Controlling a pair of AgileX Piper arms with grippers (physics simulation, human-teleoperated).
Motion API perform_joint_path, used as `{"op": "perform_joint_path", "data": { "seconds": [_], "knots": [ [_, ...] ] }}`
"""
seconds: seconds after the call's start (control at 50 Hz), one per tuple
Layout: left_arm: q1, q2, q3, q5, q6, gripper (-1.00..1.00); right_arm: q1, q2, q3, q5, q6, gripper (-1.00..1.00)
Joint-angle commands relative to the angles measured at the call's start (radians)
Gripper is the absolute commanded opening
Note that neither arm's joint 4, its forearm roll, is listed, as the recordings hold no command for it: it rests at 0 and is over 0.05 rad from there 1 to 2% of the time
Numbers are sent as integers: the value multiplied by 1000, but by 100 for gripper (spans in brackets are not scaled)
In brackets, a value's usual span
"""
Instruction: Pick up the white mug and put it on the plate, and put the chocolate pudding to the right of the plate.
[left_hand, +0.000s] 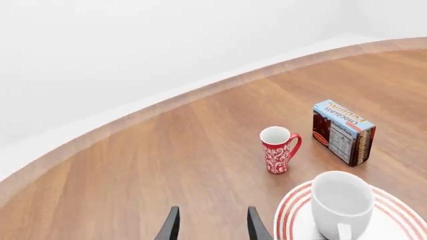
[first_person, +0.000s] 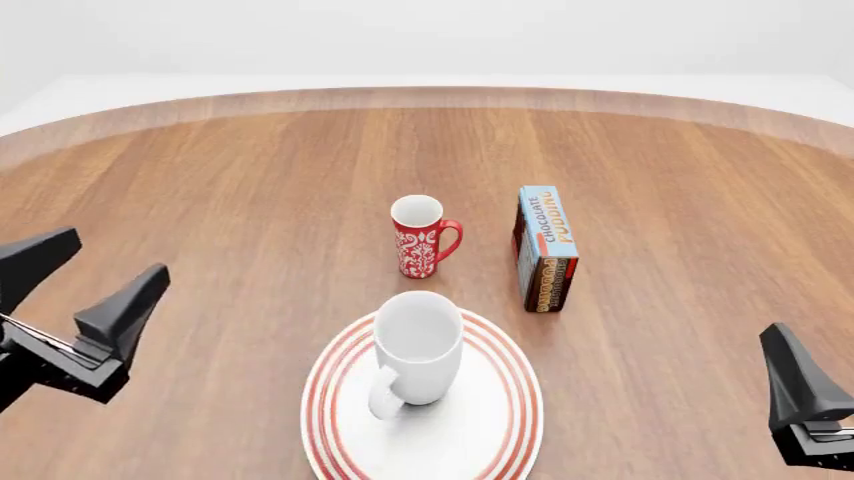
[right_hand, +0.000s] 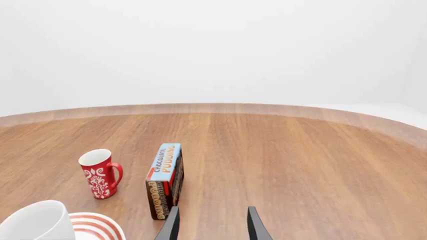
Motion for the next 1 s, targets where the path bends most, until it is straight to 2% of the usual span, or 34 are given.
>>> {"op": "perform_joint_path", "data": {
  "seconds": [0.02, 0.18, 0.24, 0.28, 0.32, 0.36, 0.44, 0.46, 0.5, 0.66, 1.0],
  "knots": [
    [135, -88, 52, -3, 6, 100, 1, 0, 0, 0, 0, 100],
    [244, -140, 128, -54, -29, 100, 1, 0, 0, 0, -1, 100],
    [311, -202, 169, -44, -37, 100, 2, 0, 0, 0, 0, 100],
    [354, -201, 194, -68, -22, 100, 2, 0, 0, 0, 0, 100],
    [377, -212, 226, -108, -60, 100, 2, 0, 0, 0, -1, 100],
    [405, -201, 254, -144, -61, 100, 1, 0, 0, 0, 0, 100],
    [449, -256, 264, -108, -71, 100, 1, 0, 2, -2, -2, 100],
    [481, -324, 268, -51, -87, 100, 1, 0, 2, -2, -2, 100],
    [502, -357, 279, -30, -90, 100, 1, 0, 2, -2, -3, 100],
    [520, -410, 285, -7, -116, 100, 0, 0, 1, -3, -6, 100],
    [493, -402, 289, -24, -115, 100, -8, 0, -5, 0, -35, 100]
  ]
}}
